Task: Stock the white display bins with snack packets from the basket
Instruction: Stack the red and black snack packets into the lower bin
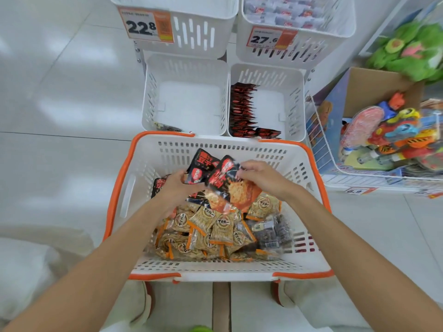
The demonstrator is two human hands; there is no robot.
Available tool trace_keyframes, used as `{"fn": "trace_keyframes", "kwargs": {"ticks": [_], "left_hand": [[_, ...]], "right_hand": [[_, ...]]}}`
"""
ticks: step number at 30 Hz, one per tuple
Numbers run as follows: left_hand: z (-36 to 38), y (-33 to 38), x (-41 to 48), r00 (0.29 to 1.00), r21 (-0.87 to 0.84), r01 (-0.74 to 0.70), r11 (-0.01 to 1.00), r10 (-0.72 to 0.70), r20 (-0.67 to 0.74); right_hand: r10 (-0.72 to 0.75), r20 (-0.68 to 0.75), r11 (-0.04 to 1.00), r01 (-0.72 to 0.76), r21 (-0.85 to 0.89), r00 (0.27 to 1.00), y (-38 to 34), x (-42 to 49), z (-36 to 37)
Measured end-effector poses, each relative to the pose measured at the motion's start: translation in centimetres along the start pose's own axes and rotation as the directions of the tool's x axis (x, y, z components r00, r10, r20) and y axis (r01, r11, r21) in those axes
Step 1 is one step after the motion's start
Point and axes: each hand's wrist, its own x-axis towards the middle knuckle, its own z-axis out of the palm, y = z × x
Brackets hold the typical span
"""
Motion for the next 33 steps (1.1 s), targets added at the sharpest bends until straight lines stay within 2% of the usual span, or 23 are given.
{"fn": "trace_keyframes", "kwargs": {"ticks": [3, 6, 8, 10, 12, 13, 16, 18, 20, 22, 24, 26, 30, 31, 33], "left_hand": [[0.8, 1.3, -0.5, 0.998, -0.080, 0.040, 0.996, -0.036, 0.049], [0.9, 2.4, -0.8, 0.994, -0.258, 0.082, 0.963, -0.061, 0.088], [1.0, 2.9, -1.2, 0.993, -0.372, 0.065, 0.926, -0.023, 0.117], [1.9, 3.2, -1.5, 0.987, -0.349, 0.025, 0.937, 0.032, 0.156], [3.3, 3.2, -1.9, 0.976, -0.306, 0.015, 0.952, 0.052, 0.209], [3.9, 3.2, -2.0, 0.974, -0.311, 0.018, 0.950, 0.053, 0.219], [4.5, 3.2, -1.9, 0.981, -0.386, 0.029, 0.922, 0.048, 0.190], [3.9, 3.5, -1.4, 0.979, -0.392, 0.027, 0.920, 0.056, 0.198], [3.3, 3.9, -0.4, 0.975, -0.271, -0.024, 0.962, 0.083, 0.208], [3.3, 5.0, 0.4, 0.966, -0.129, -0.084, 0.988, 0.113, 0.232], [4.0, 6.3, 1.3, 0.953, -0.032, -0.126, 0.991, 0.130, 0.274], [4.8, 7.8, 2.7, 0.941, 0.072, -0.139, 0.988, 0.109, 0.321], [7.0, 11.2, 6.9, 0.895, 0.215, -0.191, 0.958, 0.080, 0.439], [7.6, 12.1, 8.1, 0.892, 0.223, -0.239, 0.945, 0.123, 0.434], [8.5, 13.6, 10.8, 0.901, 0.239, -0.370, 0.898, 0.284, 0.329]], "right_hand": [[-0.027, 0.060, 0.997, 0.032, -0.074, 0.998, -0.5, -0.2, 1.8], [-0.043, -0.032, 0.999, 0.042, -0.028, 0.999, -0.1, 0.2, 2.6], [-0.019, -0.192, 0.991, 0.045, 0.128, 0.981, -0.5, 0.3, 3.0], [0.110, -0.350, 0.927, 0.031, 0.374, 0.930, -0.8, 0.6, 3.7], [0.237, -0.399, 0.811, 0.045, 0.583, 0.886, -1.3, 0.7, 4.5], [0.279, -0.399, 0.775, 0.040, 0.630, 0.874, -1.6, 0.8, 4.9], [0.301, -0.381, 0.819, -0.032, 0.573, 0.874, -2.2, 0.6, 4.9], [0.216, -0.387, 0.885, -0.011, 0.466, 0.896, -2.4, 0.6, 3.7], [0.067, -0.424, 0.942, 0.082, 0.325, 0.903, -2.5, 0.6, 1.6], [-0.120, -0.346, 0.969, 0.186, 0.162, 0.930, -2.7, 0.6, -0.9], [-0.188, -0.190, 0.978, 0.203, 0.058, 0.963, -2.9, 0.9, -3.5], [-0.176, -0.127, 0.984, 0.174, -0.024, 0.976, -2.8, 1.4, -6.2], [-0.059, 0.080, 0.998, 0.059, 0.000, 0.995, -2.6, 2.6, -11.4], [-0.064, 0.076, 0.998, 0.064, 0.007, 0.995, -2.4, 3.2, -12.7], [-0.131, -0.062, 0.989, 0.135, 0.068, 0.989, -2.0, 4.4, -15.3]]}}
